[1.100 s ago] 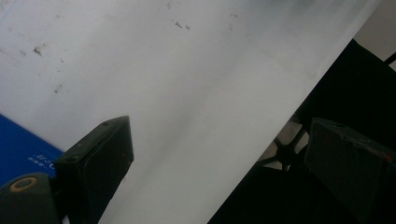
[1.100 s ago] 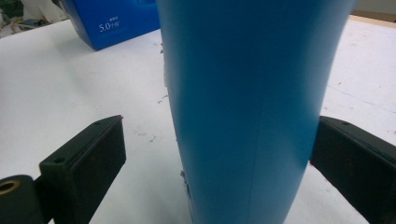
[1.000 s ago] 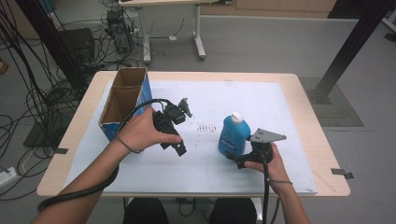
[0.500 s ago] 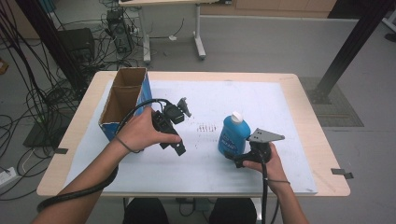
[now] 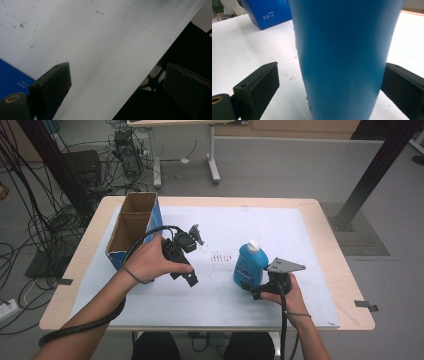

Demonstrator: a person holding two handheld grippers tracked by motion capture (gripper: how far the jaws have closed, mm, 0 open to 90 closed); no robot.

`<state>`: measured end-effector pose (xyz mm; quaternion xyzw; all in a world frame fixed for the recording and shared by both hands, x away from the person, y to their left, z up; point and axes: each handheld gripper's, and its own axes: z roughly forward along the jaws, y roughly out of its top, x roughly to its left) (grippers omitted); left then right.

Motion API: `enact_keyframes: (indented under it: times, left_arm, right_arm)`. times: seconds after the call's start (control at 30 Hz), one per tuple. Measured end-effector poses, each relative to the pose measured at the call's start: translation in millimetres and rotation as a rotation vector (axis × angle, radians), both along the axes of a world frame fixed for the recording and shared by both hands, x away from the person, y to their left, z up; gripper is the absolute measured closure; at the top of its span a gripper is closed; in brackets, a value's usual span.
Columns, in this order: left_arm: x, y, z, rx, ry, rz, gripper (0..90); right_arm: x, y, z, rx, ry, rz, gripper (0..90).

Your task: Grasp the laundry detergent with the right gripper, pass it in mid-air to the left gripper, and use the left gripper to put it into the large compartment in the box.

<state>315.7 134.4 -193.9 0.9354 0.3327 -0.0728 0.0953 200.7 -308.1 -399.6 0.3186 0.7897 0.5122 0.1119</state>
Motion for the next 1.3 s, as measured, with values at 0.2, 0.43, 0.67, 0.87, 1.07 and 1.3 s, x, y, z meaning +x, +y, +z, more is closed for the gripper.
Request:
enact_keyframes:
  times: [0.2, 0.43, 0.67, 0.87, 1.07, 1.3]
  left_arm:
    - [-0.7, 0.2, 0.2, 0.003, 0.001, 0.001, 8.1]
    - [-1.3, -0.4, 0.5, 0.003, -0.002, 0.001, 8.1]
    - [-1.5, -2.1, 0.3, 0.004, -0.003, 0.003, 8.1]
    - [-1.5, -2.9, -0.3, 0.006, -0.002, 0.001, 8.1]
    - [-1.7, -2.8, -0.1, 0.007, -0.002, 0.003, 8.1]
    - [-1.4, -1.9, 0.5, 0.007, -0.003, 0.004, 8.1]
  right_arm:
    - [-0.9, -0.7, 0.6, 0.000, -0.005, -0.001, 3.7]
    - [-2.2, -1.6, 1.1, 0.001, -0.007, -0.006, 3.7]
    - [-2.6, -2.6, 0.7, 0.003, -0.002, -0.006, 3.7]
    - [-3.1, -2.9, 0.3, 0.003, -0.004, -0.008, 3.7]
    - [-3.5, -3.1, 0.2, 0.006, -0.005, -0.007, 3.7]
    - [-3.8, -4.3, 0.1, 0.007, -0.001, -0.011, 3.7]
